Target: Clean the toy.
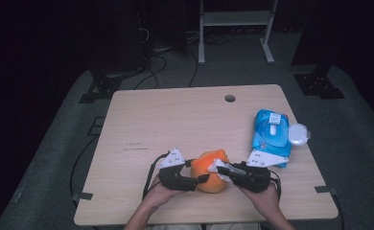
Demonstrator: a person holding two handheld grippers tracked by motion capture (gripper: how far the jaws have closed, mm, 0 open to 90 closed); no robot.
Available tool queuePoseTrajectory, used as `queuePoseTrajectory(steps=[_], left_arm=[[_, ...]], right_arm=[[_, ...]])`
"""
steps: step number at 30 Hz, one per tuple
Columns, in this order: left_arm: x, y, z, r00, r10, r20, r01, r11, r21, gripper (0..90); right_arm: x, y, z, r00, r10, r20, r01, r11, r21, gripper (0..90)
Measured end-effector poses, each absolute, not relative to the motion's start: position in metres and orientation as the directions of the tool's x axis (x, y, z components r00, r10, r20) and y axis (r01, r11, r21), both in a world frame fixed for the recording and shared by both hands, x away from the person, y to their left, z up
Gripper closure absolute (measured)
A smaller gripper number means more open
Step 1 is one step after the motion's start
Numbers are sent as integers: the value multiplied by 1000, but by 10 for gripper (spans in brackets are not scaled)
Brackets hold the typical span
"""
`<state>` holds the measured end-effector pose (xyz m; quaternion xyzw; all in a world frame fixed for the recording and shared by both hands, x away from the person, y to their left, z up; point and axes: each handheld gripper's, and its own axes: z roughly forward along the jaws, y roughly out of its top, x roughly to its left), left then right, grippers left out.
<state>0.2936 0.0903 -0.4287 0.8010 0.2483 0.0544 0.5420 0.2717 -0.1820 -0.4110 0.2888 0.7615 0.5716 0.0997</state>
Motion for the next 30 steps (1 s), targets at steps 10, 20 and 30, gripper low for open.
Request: queuePoseTrajectory(steps=[10,20,30], left_arm=[[294,92,-430,867,462,-188,335,-260,905,179],[286,78,-429,890,438,-129,290,-323,901,323],[285,68,-431,867,482,-123,301,-312,901,284]], right_arm=[[281,-196,-414,-772,591,233,380,135,915,772],[276,-188,-407,-808,543,227,359,148,922,769],[276,-193,-407,-790,563,242,384,147,912,778]])
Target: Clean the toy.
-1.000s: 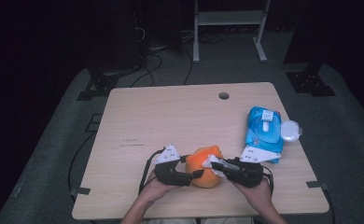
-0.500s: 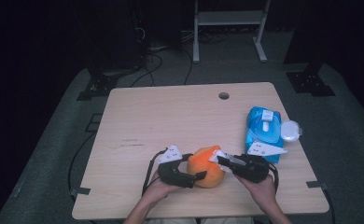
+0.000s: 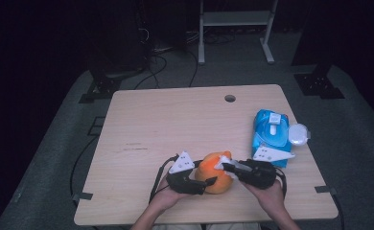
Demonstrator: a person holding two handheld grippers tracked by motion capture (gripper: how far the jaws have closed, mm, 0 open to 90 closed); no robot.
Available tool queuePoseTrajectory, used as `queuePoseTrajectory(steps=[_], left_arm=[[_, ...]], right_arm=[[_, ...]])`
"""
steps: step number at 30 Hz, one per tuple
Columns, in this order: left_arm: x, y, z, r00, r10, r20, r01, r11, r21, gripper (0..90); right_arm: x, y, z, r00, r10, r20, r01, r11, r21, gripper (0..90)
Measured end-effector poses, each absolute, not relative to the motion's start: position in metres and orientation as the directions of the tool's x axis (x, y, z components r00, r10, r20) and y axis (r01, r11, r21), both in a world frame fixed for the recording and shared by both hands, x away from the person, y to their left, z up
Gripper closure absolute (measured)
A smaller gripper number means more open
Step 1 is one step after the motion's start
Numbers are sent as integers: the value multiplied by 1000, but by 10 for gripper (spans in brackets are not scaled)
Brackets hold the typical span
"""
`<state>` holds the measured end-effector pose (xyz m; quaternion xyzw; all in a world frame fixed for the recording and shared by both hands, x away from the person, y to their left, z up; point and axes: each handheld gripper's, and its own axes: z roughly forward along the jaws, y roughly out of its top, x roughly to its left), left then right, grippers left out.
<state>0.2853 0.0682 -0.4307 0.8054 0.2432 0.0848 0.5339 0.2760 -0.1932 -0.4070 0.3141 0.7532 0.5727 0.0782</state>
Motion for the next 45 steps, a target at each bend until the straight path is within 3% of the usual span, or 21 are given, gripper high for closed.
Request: queuePoseTrajectory(steps=[4,11,15,23,30,34,36,38,40,42,45], left_arm=[[282,65,-431,873,477,-105,287,-326,901,282],[278,59,-433,901,426,-79,242,-342,908,272],[275,56,-435,913,404,-54,217,-369,904,283],[284,67,-436,907,408,-108,247,-306,919,213],[275,53,-442,932,362,-33,177,-372,911,325],[275,55,-442,933,358,-29,171,-372,912,330],[275,55,-440,931,362,-42,180,-355,918,309],[277,54,-437,922,368,-122,238,-290,927,223],[277,50,-437,918,382,-104,234,-309,922,191],[274,47,-441,924,377,-67,206,-343,917,199],[274,50,-440,924,378,-62,206,-354,912,301]], right_arm=[[269,-177,-400,-825,533,186,338,203,919,778],[286,-209,-405,-766,601,228,407,179,896,773],[276,-197,-400,-791,576,207,382,201,902,777],[283,-207,-404,-777,579,246,415,177,892,779],[272,-186,-393,-829,504,241,383,199,902,779],[275,-185,-393,-815,550,181,363,241,900,777],[279,-195,-397,-785,593,177,380,237,894,776],[283,-203,-402,-763,603,235,421,188,887,776],[281,-203,-402,-772,581,259,430,175,886,777],[277,-194,-400,-798,547,254,413,188,891,776],[277,-191,-401,-811,538,231,395,211,894,775]])
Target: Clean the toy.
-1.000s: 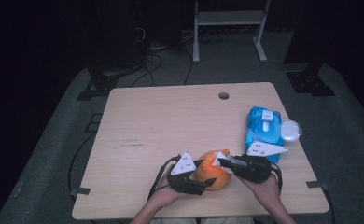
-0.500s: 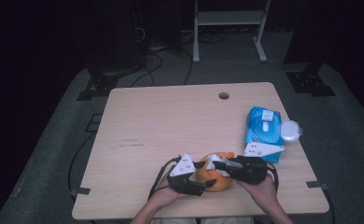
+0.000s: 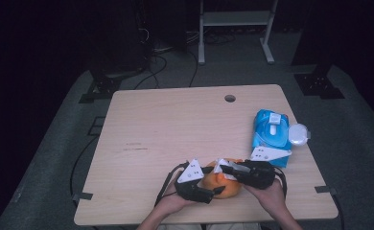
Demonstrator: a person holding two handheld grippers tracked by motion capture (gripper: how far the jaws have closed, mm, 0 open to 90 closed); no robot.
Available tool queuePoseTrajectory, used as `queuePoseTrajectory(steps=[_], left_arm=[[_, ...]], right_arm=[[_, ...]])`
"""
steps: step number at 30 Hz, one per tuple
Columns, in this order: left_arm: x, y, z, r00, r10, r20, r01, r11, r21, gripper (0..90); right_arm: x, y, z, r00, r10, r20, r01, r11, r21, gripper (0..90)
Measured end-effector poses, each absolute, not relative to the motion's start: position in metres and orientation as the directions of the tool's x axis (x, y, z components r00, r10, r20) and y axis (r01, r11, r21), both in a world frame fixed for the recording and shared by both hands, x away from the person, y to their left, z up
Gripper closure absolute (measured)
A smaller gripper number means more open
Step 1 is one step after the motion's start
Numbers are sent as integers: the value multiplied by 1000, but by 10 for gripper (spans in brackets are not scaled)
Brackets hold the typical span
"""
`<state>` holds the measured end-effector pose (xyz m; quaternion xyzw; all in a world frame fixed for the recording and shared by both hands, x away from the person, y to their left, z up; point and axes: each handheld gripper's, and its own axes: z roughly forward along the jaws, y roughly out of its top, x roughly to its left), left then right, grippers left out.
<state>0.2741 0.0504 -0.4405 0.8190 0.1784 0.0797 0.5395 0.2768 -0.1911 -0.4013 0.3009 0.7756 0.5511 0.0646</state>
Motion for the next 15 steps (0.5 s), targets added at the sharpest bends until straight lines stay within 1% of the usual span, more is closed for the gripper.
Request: queuePoseTrajectory(steps=[1,4,6,7,9,10,11,12,14,15], left_arm=[[275,51,-440,921,383,-69,215,-353,911,317],[275,52,-441,925,375,-59,205,-362,909,332],[274,52,-440,926,374,-59,205,-364,909,331],[274,51,-440,923,377,-79,222,-351,910,324],[275,48,-438,916,389,-101,240,-328,914,253],[274,47,-437,915,391,-96,238,-331,913,202],[273,45,-438,916,394,-81,226,-338,914,191],[272,45,-439,916,395,-71,220,-346,912,193],[274,49,-440,917,394,-66,217,-351,911,265],[275,51,-440,913,399,-80,230,-341,911,287]], right_arm=[[279,-195,-402,-804,546,236,400,202,894,775],[287,-211,-405,-756,617,219,415,193,889,775],[291,-223,-409,-726,643,246,446,168,879,775],[292,-228,-410,-718,644,263,458,153,876,775],[292,-229,-411,-714,644,275,465,143,874,776],[291,-226,-411,-717,636,286,466,133,874,776],[290,-224,-411,-722,627,292,467,131,874,775],[290,-221,-411,-732,614,297,465,132,875,775],[290,-217,-411,-738,605,299,464,133,876,775],[290,-218,-411,-737,606,299,463,132,876,775]])
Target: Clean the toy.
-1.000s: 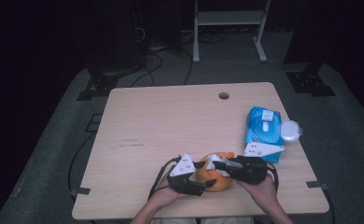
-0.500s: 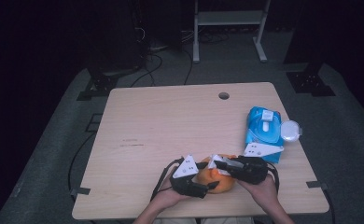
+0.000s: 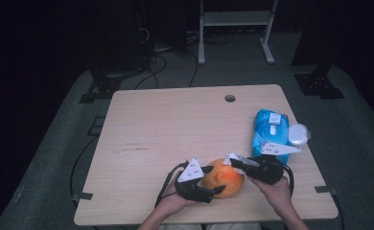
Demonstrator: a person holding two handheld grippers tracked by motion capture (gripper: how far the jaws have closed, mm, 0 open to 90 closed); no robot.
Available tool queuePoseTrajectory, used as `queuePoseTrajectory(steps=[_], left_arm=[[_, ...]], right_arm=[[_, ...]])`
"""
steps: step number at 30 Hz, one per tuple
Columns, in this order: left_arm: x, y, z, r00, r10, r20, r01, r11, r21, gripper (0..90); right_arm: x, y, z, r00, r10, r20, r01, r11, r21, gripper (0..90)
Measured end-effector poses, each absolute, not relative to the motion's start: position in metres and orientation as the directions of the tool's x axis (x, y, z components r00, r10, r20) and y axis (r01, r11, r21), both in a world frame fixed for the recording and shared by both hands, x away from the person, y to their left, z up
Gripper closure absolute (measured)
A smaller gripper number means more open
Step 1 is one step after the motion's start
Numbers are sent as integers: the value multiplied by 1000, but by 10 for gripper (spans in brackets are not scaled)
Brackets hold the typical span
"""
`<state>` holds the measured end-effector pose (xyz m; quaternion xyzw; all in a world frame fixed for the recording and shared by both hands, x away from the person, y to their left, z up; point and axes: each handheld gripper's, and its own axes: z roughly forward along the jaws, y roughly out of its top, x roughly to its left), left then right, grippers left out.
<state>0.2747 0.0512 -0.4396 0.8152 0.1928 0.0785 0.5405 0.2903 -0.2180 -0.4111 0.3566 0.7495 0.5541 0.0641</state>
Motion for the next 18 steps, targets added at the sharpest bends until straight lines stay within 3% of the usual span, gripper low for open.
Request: queuePoseTrajectory(steps=[4,7,11,18], left_arm=[[277,56,-438,908,406,-101,250,-331,910,316],[278,58,-440,910,399,-110,253,-327,911,310],[279,62,-439,907,403,-121,265,-323,908,310],[281,65,-439,906,401,-135,272,-308,912,313]], right_arm=[[298,-235,-415,-687,658,307,487,105,867,776],[300,-240,-418,-673,627,392,533,43,845,776],[293,-224,-410,-728,608,316,472,111,874,776],[301,-241,-416,-682,657,322,503,102,858,774]])
